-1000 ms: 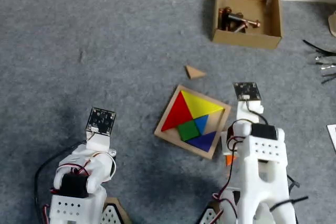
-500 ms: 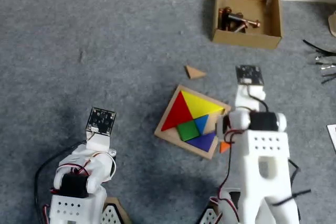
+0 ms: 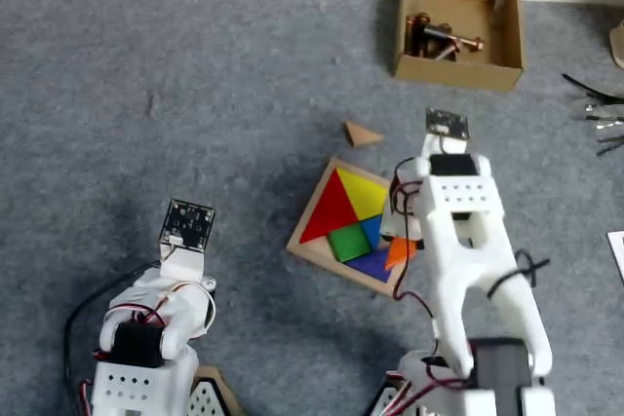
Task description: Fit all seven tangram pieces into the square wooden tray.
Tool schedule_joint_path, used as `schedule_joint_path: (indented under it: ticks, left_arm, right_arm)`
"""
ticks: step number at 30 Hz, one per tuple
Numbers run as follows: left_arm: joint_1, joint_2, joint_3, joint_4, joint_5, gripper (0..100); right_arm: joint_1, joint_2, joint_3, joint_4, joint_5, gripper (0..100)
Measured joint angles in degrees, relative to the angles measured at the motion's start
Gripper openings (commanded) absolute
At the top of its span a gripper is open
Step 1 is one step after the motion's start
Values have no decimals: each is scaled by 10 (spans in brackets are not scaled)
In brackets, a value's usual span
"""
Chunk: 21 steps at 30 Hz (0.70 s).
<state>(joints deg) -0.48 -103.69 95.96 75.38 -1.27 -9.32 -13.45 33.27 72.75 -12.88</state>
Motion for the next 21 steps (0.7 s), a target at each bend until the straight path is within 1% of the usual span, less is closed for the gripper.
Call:
schedule_joint_path:
  ticks: [8, 12, 17, 21]
  left_arm:
    - [0, 0, 0, 0, 0, 11]
    - [0, 0, 0, 0, 0, 11]
    - [0, 0, 0, 0, 0, 11]
    - [0, 0, 0, 0, 0, 11]
  right_arm:
    - [1, 21, 0, -72, -38, 4]
    - [1, 21, 0, -111, -44, 4]
    - [1, 21, 0, -122, -75, 6]
    - [1, 21, 0, -127, -84, 6]
